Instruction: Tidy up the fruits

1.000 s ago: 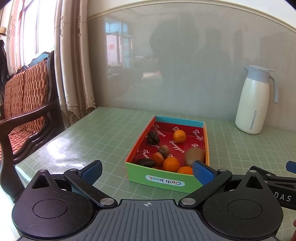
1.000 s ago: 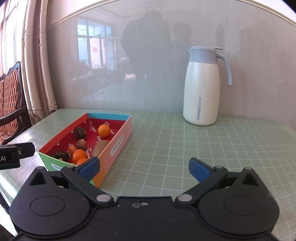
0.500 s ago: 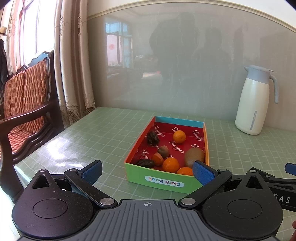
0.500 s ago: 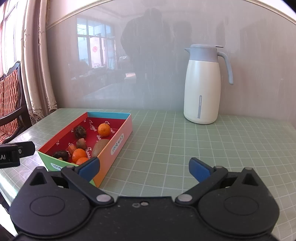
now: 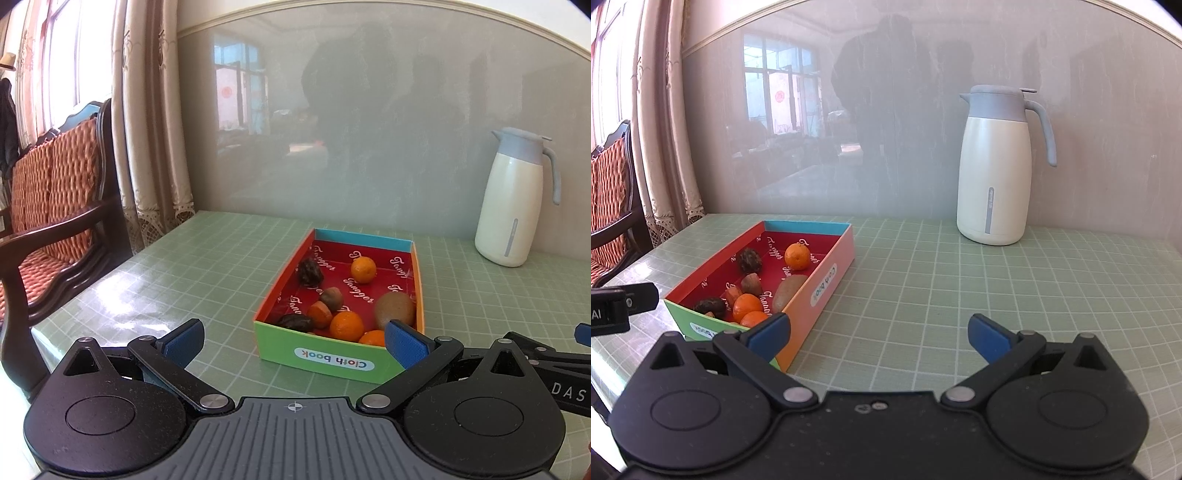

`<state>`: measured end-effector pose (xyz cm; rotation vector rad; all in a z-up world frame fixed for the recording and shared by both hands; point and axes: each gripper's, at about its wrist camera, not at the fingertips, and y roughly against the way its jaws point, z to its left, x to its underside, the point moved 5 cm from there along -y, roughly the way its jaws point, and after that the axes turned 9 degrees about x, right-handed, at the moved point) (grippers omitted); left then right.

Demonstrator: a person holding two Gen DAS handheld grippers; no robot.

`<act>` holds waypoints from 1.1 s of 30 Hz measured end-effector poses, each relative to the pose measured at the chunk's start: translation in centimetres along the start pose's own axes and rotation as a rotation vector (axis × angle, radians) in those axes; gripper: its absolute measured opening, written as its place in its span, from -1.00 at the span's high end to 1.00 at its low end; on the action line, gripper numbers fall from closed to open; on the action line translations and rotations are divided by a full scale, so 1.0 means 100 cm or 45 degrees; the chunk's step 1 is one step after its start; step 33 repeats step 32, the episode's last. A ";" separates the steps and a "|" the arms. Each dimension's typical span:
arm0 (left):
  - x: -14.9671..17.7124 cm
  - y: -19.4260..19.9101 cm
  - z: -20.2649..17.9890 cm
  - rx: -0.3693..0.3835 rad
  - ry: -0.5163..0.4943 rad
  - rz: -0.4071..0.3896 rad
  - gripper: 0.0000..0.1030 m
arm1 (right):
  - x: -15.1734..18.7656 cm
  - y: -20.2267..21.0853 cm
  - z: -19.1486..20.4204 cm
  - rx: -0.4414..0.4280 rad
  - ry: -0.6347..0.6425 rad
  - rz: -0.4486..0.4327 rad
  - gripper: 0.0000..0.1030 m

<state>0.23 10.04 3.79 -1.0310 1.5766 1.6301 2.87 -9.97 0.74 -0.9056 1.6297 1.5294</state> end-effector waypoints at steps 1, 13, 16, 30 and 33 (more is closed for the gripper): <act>0.000 0.000 0.000 0.002 -0.001 0.001 -1.00 | 0.000 0.000 0.000 0.002 -0.002 -0.002 -0.99; 0.001 0.000 -0.003 0.009 -0.022 -0.002 -1.00 | -0.006 0.003 -0.003 0.001 -0.025 -0.023 -0.99; 0.001 0.000 -0.003 0.011 -0.021 -0.007 -1.00 | -0.010 0.007 -0.002 -0.004 -0.030 -0.047 -0.99; 0.001 0.000 -0.004 0.113 0.015 -0.039 -0.99 | -0.017 0.013 -0.008 -0.008 -0.049 -0.085 -0.99; 0.000 -0.003 -0.004 0.098 0.006 -0.037 -0.99 | -0.019 0.013 -0.013 0.013 -0.047 -0.095 -0.99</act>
